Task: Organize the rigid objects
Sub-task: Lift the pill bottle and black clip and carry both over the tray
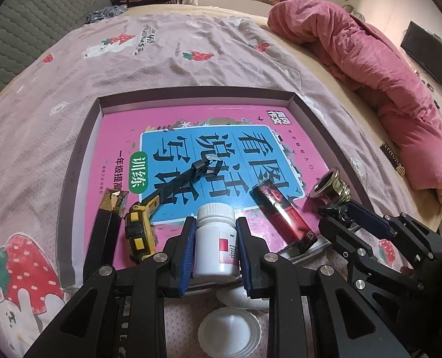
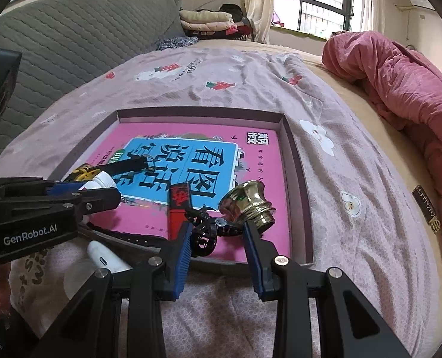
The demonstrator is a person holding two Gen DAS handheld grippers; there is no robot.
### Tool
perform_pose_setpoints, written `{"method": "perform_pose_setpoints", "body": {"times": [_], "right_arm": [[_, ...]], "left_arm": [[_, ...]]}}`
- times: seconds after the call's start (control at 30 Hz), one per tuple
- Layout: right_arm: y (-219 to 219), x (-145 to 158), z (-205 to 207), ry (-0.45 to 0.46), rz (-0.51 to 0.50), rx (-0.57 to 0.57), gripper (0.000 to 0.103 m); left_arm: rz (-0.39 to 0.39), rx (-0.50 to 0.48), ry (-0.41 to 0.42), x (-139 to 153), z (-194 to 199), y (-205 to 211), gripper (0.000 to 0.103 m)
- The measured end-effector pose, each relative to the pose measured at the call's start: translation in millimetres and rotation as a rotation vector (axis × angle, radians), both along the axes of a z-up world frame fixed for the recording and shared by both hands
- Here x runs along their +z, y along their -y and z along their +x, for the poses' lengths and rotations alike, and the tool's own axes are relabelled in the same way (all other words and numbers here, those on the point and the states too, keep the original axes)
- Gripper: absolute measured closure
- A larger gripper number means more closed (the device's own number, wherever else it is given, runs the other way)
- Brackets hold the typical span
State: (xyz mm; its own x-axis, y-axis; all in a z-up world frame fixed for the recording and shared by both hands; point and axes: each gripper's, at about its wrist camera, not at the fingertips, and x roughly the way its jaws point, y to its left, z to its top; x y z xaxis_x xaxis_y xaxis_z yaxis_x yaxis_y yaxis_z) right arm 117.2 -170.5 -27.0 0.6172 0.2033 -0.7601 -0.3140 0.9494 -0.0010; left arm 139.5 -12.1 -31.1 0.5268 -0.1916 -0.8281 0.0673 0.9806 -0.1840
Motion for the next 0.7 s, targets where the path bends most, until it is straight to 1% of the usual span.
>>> {"method": "perform_pose_setpoints", "body": {"times": [0.1,0.27,0.7], "right_arm": [[-0.6,0.9,3.4,-0.025,-0.022,-0.007,0.068],[2.5,1.2,7.5,-0.060,-0.020,-0.024,0.068],[10.8,1.2,7.7,-0.079,0.002,-0.051,0.068]], "left_arm": [[-0.002,-0.005,-0.003,-1.3,1.9,2.3,0.076],[-0.005,-0.009,-0.016,-5.0,4.6,4.9,0.076],[-0.009,0.001,-0.038,-13.1,9.6,4.4,0.076]]}}
